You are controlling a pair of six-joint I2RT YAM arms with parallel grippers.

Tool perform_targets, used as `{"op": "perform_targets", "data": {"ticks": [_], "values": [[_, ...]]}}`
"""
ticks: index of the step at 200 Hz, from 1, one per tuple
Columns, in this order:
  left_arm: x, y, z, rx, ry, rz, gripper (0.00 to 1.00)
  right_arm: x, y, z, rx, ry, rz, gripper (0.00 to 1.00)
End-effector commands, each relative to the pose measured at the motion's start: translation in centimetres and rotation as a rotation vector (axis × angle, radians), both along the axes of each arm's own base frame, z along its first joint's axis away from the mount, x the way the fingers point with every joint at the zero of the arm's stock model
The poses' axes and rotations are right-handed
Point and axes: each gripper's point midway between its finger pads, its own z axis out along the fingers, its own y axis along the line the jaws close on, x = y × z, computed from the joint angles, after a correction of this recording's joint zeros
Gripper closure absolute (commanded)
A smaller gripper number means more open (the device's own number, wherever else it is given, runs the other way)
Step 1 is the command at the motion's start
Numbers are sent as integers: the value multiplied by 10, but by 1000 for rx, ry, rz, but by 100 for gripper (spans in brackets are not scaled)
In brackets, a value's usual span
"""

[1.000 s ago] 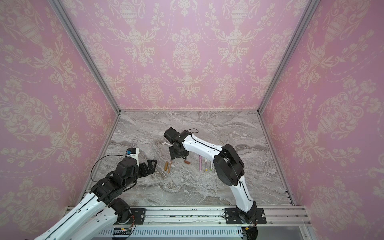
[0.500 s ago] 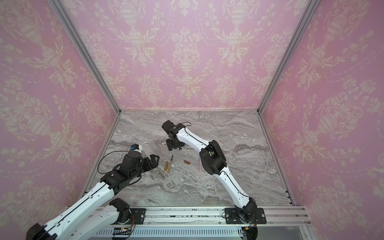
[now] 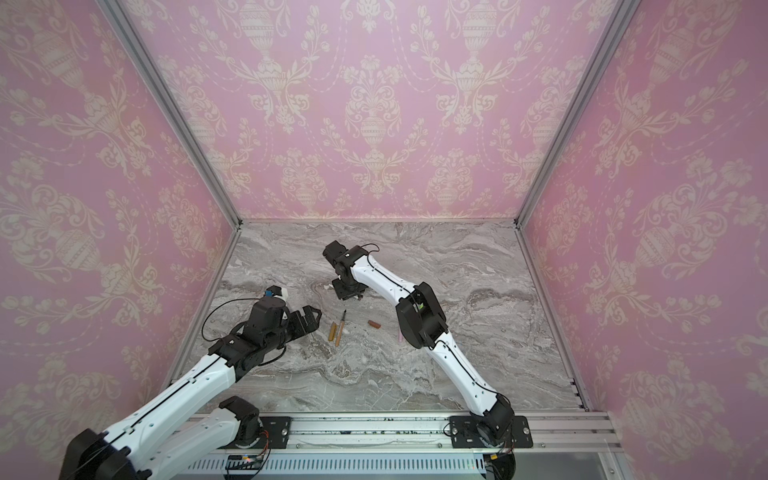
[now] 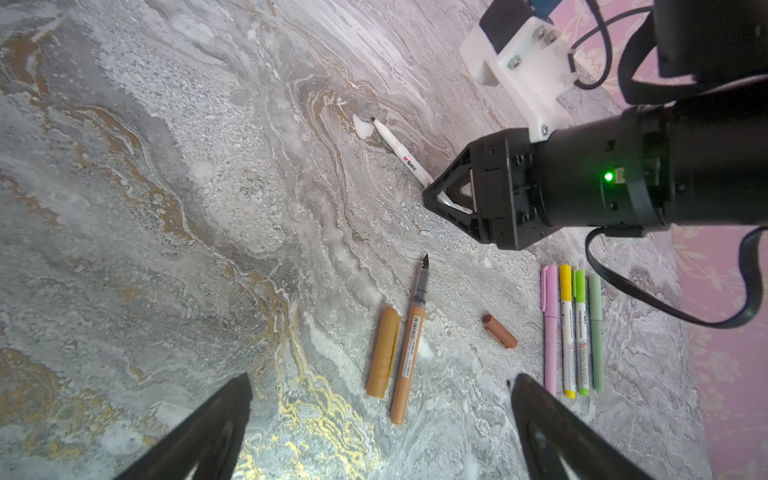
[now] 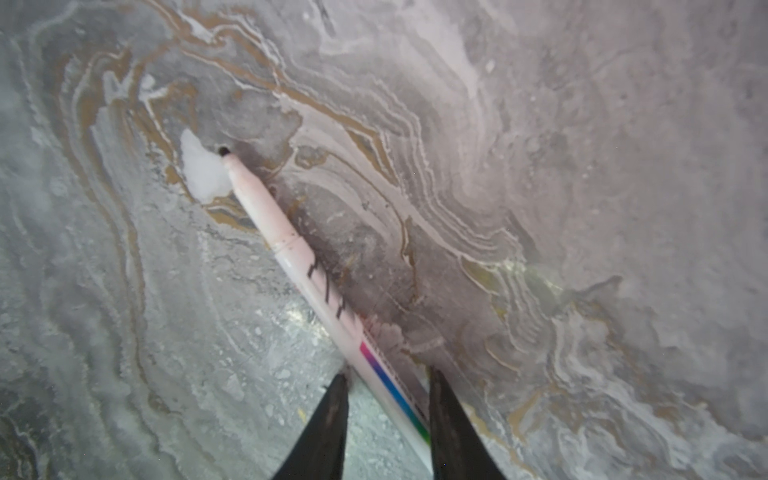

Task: Insert the pens into the pen caps
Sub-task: 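Lift the white pen upright with the right gripper toward the left gripper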

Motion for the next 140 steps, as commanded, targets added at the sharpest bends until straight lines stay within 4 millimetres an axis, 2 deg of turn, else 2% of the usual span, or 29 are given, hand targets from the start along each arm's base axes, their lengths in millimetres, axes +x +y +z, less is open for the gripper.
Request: {"op": "perform_targets", "data": {"ticks": [1, 53, 73, 101, 121, 140], "values": [[5, -3, 14, -8, -14, -22, 1, -16, -4, -35, -48, 85, -11, 76], [3, -4, 30, 18, -16, -68, 1, -17, -5, -36, -33, 110, -64, 100], [3, -2, 46, 78, -49, -120, 1, -12, -2, -26, -1, 100, -91, 100], [4, -6, 65, 91, -132, -175, 1, 1, 0, 3, 74, 47, -163, 100], [3, -16, 71, 57, -189, -231, 1, 8, 4, 40, 190, -5, -213, 100], [0, -25, 79, 26, -235, -286, 1, 4, 7, 72, 324, -25, -256, 100]]}}
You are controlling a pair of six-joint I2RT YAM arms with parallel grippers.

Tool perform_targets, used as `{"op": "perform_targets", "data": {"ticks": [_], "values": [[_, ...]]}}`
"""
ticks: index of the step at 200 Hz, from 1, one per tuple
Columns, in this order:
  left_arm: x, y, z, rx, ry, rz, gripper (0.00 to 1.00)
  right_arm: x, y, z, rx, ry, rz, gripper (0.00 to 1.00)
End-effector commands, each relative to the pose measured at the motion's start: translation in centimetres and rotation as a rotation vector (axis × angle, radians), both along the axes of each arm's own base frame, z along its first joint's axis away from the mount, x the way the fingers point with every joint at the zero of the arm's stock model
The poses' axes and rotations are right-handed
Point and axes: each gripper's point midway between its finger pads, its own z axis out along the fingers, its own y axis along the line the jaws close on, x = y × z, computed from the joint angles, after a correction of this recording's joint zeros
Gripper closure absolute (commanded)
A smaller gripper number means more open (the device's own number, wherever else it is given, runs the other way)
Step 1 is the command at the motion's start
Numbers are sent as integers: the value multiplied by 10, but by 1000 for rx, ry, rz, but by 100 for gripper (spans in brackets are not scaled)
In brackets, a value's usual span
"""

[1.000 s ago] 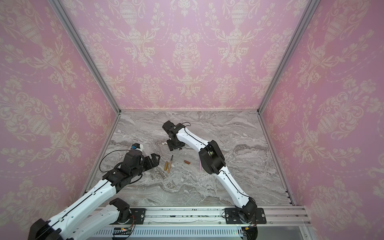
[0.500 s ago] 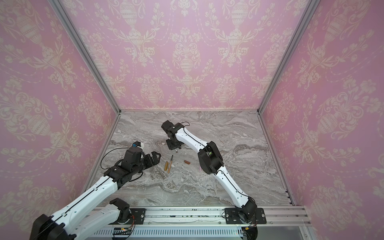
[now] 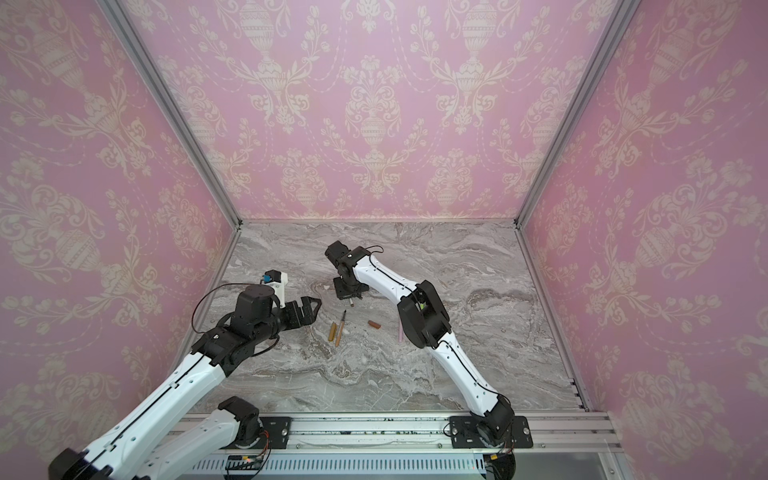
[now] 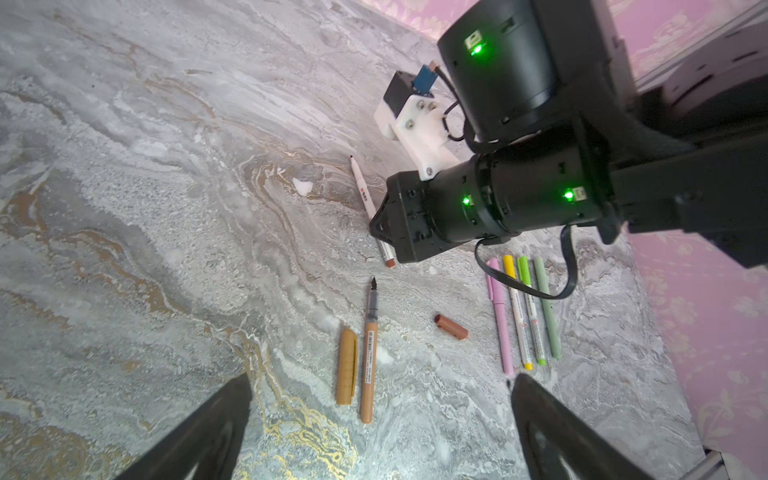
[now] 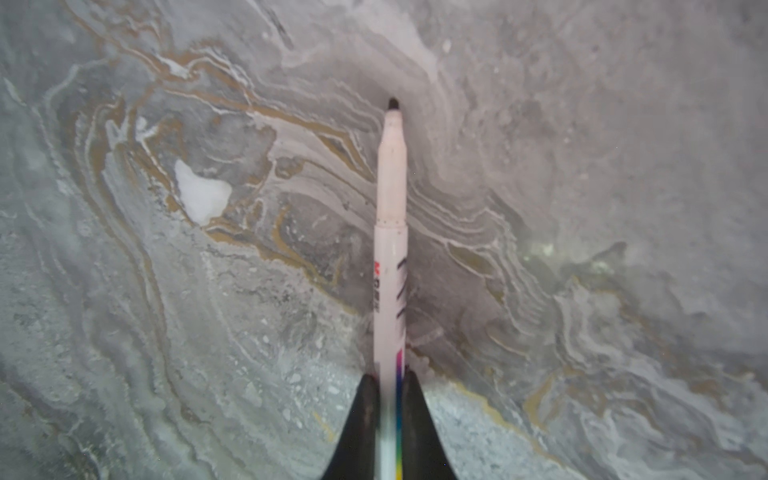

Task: Insert the pens into the pen caps
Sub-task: 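Lift the white pen upright with the right gripper toward the left gripper, then close the left gripper on the white pen barrel while the right gripper releases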

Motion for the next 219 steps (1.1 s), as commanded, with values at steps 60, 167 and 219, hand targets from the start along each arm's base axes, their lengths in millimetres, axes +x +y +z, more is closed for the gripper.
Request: {"op": "perform_targets", "data": {"ticks": [60, 167, 219], "values": [[-10, -55, 23, -202, -58, -299, 5, -46, -1, 141, 536, -89, -142, 100], [11, -84, 24, -352, -38, -350, 19, -79, -14, 181, 702, -120, -136, 100], [13, -87, 15, -362, -16, -344, 32, -79, -6, 190, 756, -117, -124, 100]]}}
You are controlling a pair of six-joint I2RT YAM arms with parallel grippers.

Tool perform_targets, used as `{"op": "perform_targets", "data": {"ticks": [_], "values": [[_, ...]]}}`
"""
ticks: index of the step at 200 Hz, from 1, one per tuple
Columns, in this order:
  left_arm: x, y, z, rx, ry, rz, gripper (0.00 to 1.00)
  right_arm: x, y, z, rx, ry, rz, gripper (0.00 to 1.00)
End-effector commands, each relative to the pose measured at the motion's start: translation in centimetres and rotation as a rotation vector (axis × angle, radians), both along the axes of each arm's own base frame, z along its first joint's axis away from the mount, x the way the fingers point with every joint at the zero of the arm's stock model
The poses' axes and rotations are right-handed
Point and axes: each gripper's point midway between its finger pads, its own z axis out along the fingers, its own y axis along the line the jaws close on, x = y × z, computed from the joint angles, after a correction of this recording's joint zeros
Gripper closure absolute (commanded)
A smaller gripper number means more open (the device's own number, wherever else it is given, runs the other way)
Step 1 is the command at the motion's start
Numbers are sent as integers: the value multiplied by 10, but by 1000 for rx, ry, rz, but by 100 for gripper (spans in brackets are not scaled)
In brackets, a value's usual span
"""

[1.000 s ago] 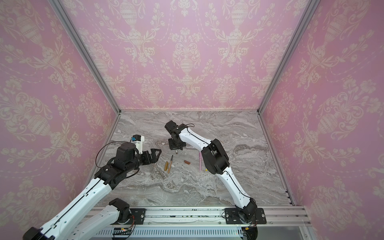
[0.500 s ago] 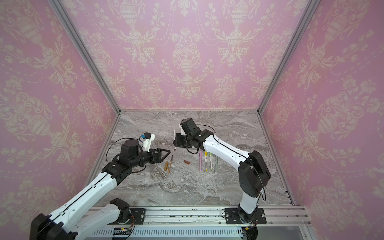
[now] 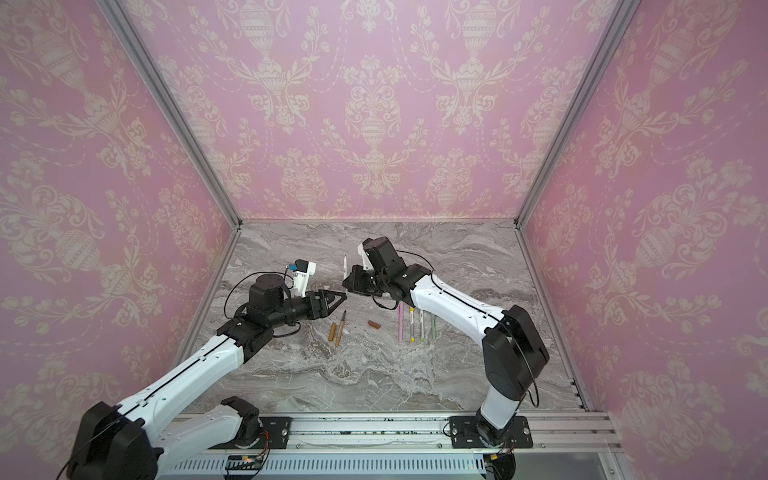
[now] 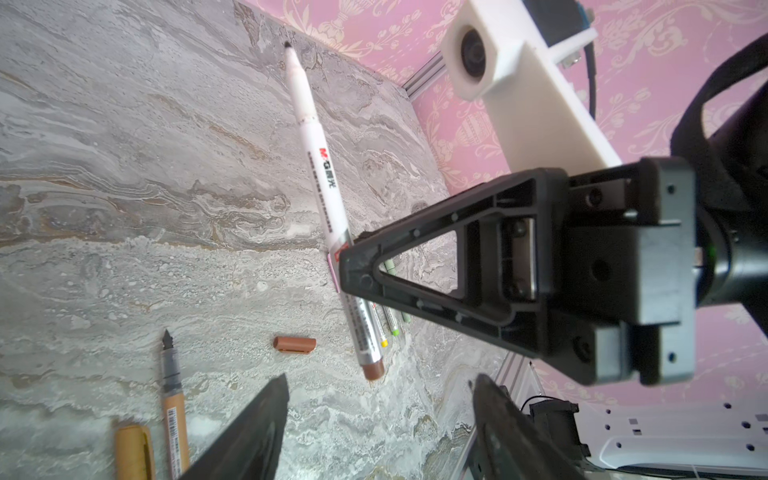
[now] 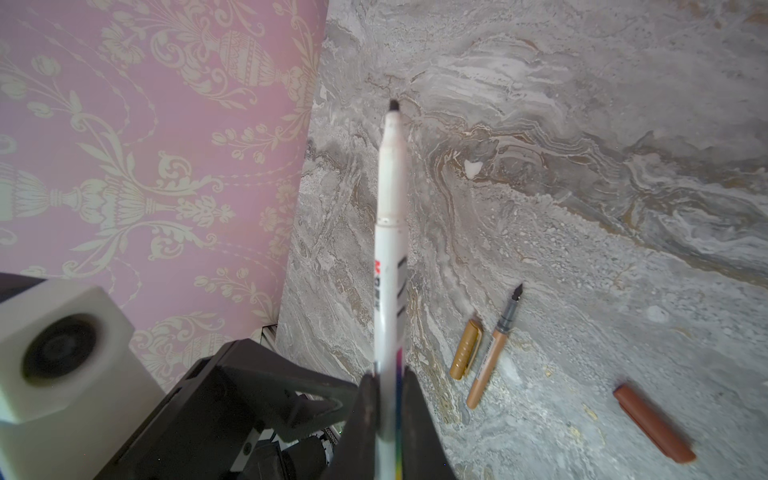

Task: Insert the pens into the pen caps
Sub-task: 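Close the left gripper on the white pen barrel while the right gripper releases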

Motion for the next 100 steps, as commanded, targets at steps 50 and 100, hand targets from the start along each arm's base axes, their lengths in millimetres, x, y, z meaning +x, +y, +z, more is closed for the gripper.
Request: {"op": "perform_targets", "data": {"ticks": [50, 100], "values": [[7, -4, -7, -20, 19, 2, 41, -14, 12, 15, 61, -15, 44, 100], [11, -3, -6, -14, 16, 18, 57, -18, 15, 19, 47, -38, 68, 100]]}}
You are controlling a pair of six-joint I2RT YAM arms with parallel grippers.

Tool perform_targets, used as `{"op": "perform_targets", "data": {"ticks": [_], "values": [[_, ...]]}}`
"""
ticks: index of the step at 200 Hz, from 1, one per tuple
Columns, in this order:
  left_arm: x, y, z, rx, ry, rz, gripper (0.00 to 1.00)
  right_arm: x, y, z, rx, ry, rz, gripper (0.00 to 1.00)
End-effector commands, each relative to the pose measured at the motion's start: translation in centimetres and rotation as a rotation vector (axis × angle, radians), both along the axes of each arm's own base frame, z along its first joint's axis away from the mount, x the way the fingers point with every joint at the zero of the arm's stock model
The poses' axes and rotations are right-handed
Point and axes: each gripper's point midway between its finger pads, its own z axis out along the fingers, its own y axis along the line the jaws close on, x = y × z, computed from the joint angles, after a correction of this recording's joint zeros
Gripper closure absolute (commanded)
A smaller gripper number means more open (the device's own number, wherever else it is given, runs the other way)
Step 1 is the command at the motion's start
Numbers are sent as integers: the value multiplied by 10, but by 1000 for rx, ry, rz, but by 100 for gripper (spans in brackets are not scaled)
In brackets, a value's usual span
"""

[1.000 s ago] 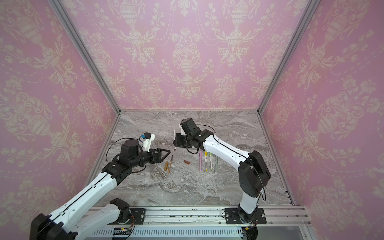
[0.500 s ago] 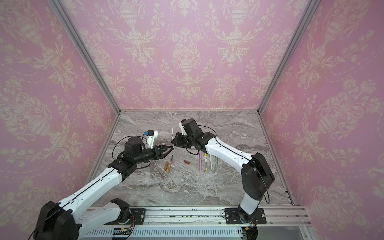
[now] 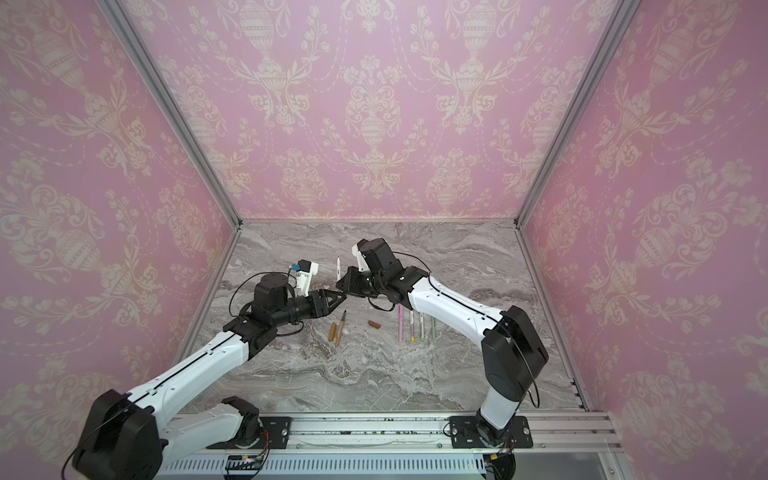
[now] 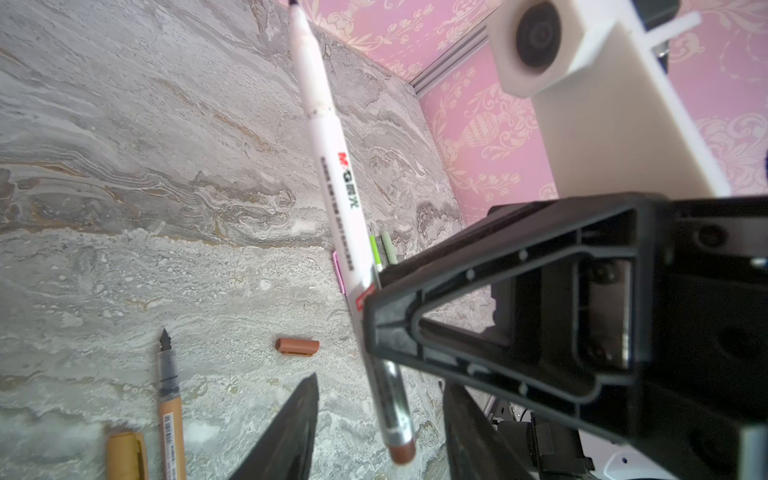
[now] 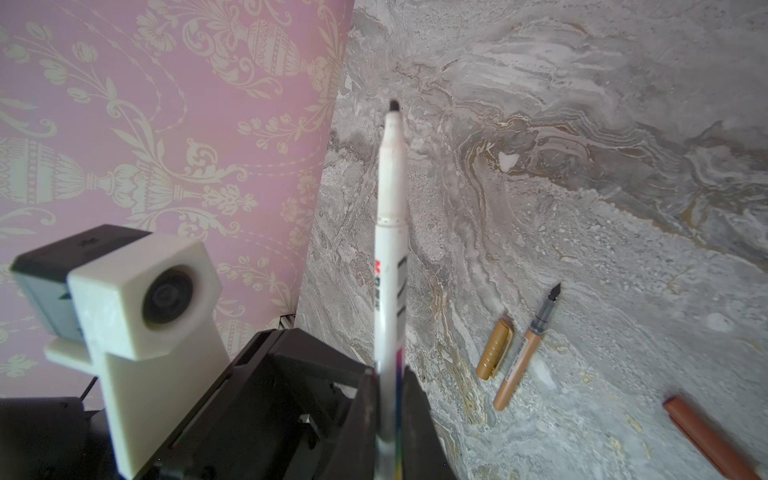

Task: Insert the pens into the pen caps
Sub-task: 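Close the left gripper on the white pen barrel while the right gripper releases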

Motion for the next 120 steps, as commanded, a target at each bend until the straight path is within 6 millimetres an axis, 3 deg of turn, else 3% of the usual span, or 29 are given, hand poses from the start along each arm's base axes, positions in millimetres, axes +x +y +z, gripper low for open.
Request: {"op": "perform_targets", "data": {"ticks": [1, 120], "values": [[4, 0, 4, -6, -14, 8, 58, -7, 1, 13, 10, -35, 28, 100], [12, 0, 0, 21, -15, 19, 93, -15, 3, 8, -88, -96, 77, 100]]}}
